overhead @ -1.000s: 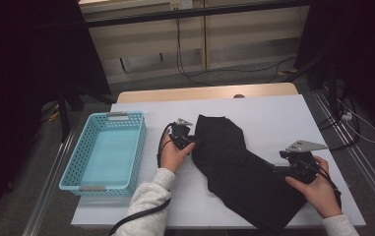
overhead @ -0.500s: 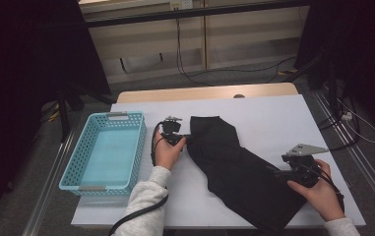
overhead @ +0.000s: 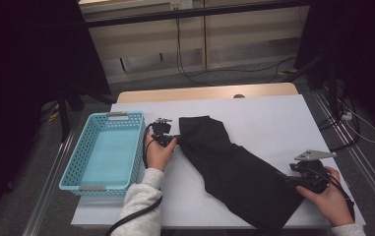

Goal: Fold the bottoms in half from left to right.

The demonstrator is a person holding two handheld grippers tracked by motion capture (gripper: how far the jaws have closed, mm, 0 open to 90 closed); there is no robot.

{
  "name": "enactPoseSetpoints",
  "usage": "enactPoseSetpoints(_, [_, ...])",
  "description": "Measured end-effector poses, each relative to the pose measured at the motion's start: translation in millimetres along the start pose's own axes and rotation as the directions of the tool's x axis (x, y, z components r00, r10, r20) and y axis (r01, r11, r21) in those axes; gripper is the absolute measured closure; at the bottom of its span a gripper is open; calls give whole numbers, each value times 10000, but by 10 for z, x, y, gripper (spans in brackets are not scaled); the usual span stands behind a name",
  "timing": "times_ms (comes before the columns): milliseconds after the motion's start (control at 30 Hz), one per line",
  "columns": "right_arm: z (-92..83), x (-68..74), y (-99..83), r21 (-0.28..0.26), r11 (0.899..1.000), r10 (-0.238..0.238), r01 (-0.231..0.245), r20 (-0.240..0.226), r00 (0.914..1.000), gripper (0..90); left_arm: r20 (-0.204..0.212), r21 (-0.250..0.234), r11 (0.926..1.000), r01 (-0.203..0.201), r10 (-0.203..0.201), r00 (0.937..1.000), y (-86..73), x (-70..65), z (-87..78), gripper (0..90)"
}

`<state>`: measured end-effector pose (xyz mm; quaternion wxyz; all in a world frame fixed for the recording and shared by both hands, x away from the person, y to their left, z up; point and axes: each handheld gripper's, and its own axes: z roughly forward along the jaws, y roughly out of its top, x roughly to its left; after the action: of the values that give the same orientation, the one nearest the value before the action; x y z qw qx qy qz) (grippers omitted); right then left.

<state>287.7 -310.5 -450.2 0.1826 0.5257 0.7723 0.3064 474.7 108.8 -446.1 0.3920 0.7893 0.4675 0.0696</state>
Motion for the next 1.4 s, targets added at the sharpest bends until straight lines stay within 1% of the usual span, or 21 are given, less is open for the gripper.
enactPoseSetpoints(33, [0, 0, 0, 0, 10000, 0, 0, 0, 10000, 422, 0, 0, 10000, 0, 0, 10000, 0, 0, 0, 772])
enactPoseSetpoints(67, [0, -16, -28, -30, 10000, 88, -89, -59, 9999, 457, -62, -103, 9999, -12, 12, 10000, 5, 0, -4, 735])
enactPoseSetpoints(200, [-7, -20, -31, -54, 9996, 286, -287, -177, 9994, 536, -379, -606, 9981, 72, -95, 9992, 7, 25, 7, 447])
enactPoseSetpoints(233, [-3, -6, -31, -73, 9995, 295, -296, -131, 9995, 544, -447, -652, 9978, 77, -106, 9989, 5, 36, 10, 405])
enactPoseSetpoints(300, [0, 16, -17, -15, 9996, 266, -266, -235, 9994, 605, -595, -691, 9976, 101, -142, 9981, 0, 48, 19, 351])
enactPoseSetpoints(367, [6, 33, -11, 32, 9996, 286, -285, -471, 9985, 624, -616, -717, 9974, 114, -159, 9980, -2, 58, 32, 309])
enactPoseSetpoints(433, [5, 38, -11, 49, 9995, 300, -298, -469, 9984, 639, -672, -679, 9977, 84, -130, 9977, 1, 58, 37, 283])
enactPoseSetpoints(500, [4, 21, -13, 55, 9994, 358, -354, -757, 9965, 758, -684, -795, 9968, 6, -60, 9976, 12, 59, 64, 267])
enactPoseSetpoints(533, [5, 10, -20, 59, 9988, 480, -476, -955, 9943, 800, -708, -792, 9969, -25, -31, 9975, 19, 58, 71, 264])
enactPoseSetpoints(567, [5, 10, -20, 59, 9988, 480, -476, -955, 9943, 800, -708, -792, 9969, -25, -31, 9975, 19, 58, 71, 264])
enactPoseSetpoints(600, [13, -9, -33, 82, 9973, 738, -734, -1466, 9864, 874, -764, -766, 9970, -102, 43, 9971, 36, 57, 90, 260])
enactPoseSetpoints(667, [13, -24, -34, 96, 9967, 810, -806, -1616, 9835, 884, -780, -742, 9970, -233, 175, 9968, 55, 58, 110, 259])
enactPoseSetpoints(733, [3, -38, -24, 160, 9974, 713, -696, -1619, 9842, 889, -684, -728, 9971, -234, 184, 9975, 72, 56, 130, 263])
enactPoseSetpoints(833, [-33, -70, -19, 355, 9971, 728, -680, -1562, 9850, 893, -660, -715, 9968, -354, 307, 9973, 95, 39, 161, 277])
enactPoseSetpoints(900, [-66, -109, -24, 354, 9975, 651, -609, -1358, 9886, 893, -623, -649, 9968, -461, 420, 9972, 103, 16, 194, 306])
enactPoseSetpoints(1000, [-133, -186, -33, 276, 9968, 771, -745, -1106, 9909, 894, -544, -541, 9962, -677, 648, 9964, 117, -29, 243, 343])
enactPoseSetpoints(1100, [-187, -266, -59, 280, 9956, 917, -898, -739, 9930, 893, -517, -596, 9959, -679, 649, 9966, 128, -52, 273, 363])
enactPoseSetpoints(1200, [-215, -323, -90, 266, 9932, 1145, -1130, -634, 9914, 893, -523, -352, 9954, -890, 870, 9948, 133, -78, 321, 426])
enactPoseSetpoints(1233, [-214, -333, -97, 190, 9934, 1143, -1132, -680, 9911, 892, -488, -367, 9956, -862, 844, 9952, 126, -86, 339, 466])
enactPoseSetpoints(1300, [-213, -332, -99, 121, 9942, 1076, -1070, -717, 9916, 891, -547, -288, 9944, -1021, 1005, 9934, 127, -105, 344, 506])
enactPoseSetpoints(1400, [-197, -304, -91, 153, 9956, 928, -920, -657, 9935, 889, -229, -53, 9961, -886, 885, 9958, 133, -135, 337, 662])
